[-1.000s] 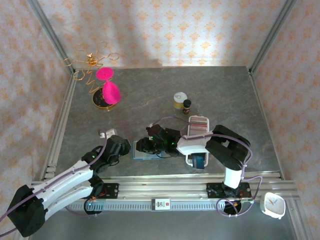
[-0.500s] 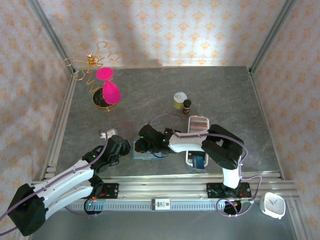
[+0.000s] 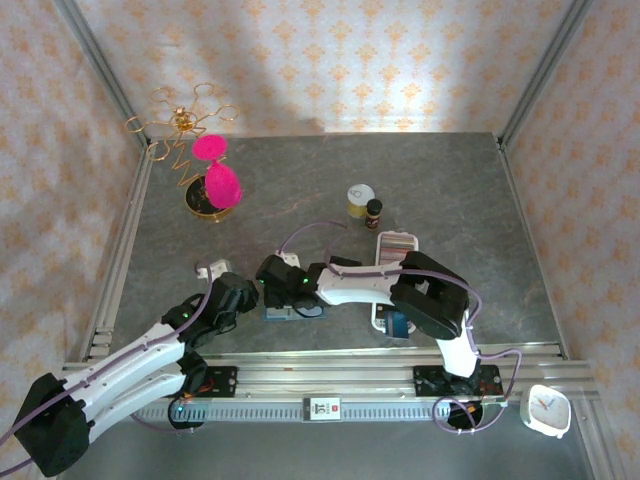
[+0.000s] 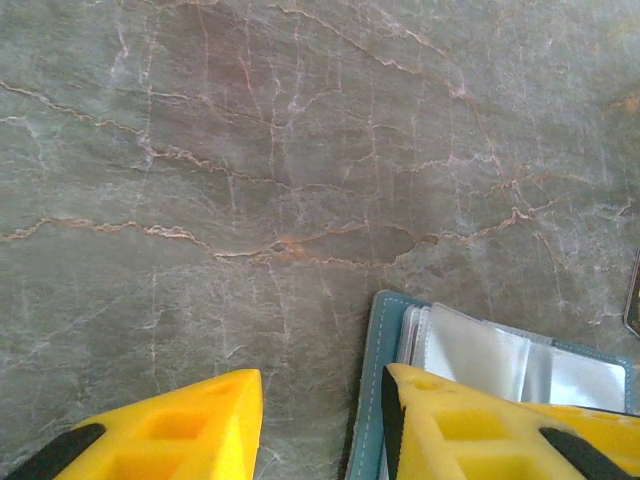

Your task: Put the credit cards into the card holder

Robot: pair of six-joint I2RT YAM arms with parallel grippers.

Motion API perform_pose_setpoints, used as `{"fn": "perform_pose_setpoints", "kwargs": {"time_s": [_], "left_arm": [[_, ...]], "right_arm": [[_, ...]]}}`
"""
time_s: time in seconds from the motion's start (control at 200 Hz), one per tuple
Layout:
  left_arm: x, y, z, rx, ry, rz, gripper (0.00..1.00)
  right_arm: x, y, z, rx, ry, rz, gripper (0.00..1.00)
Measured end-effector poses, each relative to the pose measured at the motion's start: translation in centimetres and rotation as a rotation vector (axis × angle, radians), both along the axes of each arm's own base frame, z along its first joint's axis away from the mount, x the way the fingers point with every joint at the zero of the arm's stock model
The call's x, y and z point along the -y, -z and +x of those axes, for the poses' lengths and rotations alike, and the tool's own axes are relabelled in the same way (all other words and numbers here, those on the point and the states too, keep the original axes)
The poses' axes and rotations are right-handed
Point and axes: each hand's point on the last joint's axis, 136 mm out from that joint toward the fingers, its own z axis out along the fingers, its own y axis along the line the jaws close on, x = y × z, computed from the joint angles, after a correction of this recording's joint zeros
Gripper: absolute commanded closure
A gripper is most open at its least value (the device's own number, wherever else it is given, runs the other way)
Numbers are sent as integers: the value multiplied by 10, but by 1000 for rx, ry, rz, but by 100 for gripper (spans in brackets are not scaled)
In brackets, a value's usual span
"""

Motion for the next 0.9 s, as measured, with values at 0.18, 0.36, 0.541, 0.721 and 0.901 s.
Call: {"fn": "perform_pose_setpoints", "kwargs": {"time_s": [0.18,0.36,0.541,0.721,0.901], "left_arm": [[-2,-4,2,18,-20,-12,62],[-3,-5,2,21,-23,-11,62],[-3,0,0,10,-17,-10,62],[11,6,-2,-15,38,-61,64],[26,13,-1,-59,82,-115,65]], "right_arm": [[4,2,1,21,2,-55,63],[9,4,2,32,6,-81,76],[14,5,3,38,22,-100,93],[13,5,4,42,29,-95,100],[14,4,4,45,38,-81,100]]}}
